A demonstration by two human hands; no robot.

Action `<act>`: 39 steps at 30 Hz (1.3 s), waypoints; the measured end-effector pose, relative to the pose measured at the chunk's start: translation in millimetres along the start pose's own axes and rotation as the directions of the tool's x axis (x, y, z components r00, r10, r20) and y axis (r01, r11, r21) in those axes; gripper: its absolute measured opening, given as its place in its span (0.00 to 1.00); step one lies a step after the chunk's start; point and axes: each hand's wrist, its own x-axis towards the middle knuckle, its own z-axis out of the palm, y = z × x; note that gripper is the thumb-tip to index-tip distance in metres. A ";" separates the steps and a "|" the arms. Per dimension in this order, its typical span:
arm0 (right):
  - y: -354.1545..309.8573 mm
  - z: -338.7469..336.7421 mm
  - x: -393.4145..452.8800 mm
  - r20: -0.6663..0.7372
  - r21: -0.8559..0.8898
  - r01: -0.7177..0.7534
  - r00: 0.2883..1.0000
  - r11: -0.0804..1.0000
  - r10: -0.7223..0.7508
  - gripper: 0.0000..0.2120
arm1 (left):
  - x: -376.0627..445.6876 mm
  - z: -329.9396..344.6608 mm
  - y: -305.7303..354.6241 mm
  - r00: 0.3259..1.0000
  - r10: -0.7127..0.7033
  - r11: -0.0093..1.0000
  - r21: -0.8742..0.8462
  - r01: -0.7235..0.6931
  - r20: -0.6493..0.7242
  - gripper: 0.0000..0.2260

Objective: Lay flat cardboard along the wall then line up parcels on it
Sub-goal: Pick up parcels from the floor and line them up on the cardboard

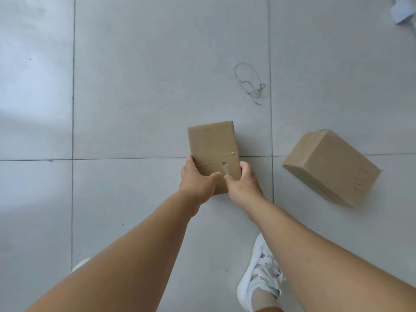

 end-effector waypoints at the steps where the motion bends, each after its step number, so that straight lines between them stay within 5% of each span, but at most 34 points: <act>1: 7.3 -11.5 4.8 0.022 -0.007 -0.003 1.000 1.000 0.003 0.29 | 3.2 13.1 2.3 1.000 0.004 0.999 0.037 -0.004 0.003 0.31; 5: 31.9 -53.4 21.0 0.110 -0.086 0.059 0.993 0.995 -0.050 0.33 | 13.7 55.9 6.2 0.999 0.028 0.979 0.202 -0.019 -0.041 0.39; 10: 62.4 -120.7 40.5 -0.127 -0.399 0.170 0.963 0.901 -0.238 0.49 | 20.6 101.3 8.3 0.988 0.073 0.911 0.411 -0.009 -0.139 0.46; 14: 85.4 -176.5 63.5 -0.121 -0.617 0.024 0.985 0.786 -0.125 0.60 | 25.0 133.5 19.9 0.962 0.069 0.873 0.483 0.070 -0.263 0.52; 22: 112.4 -222.7 98.6 -0.036 -0.845 0.009 0.997 0.535 -0.074 0.69 | 47.1 169.0 38.2 0.925 -0.033 0.808 0.534 0.248 -0.379 0.61; 30: 106.3 -208.1 102.7 -0.176 -0.747 -0.070 0.980 0.661 -0.095 0.66 | 55.5 166.3 36.9 0.913 -0.009 0.793 0.554 0.255 -0.407 0.60; 39: 48.6 -186.9 44.5 -0.322 -0.437 -0.136 0.947 0.889 -0.013 0.65 | -2.2 108.6 63.4 0.904 0.109 0.803 0.573 0.165 -0.414 0.58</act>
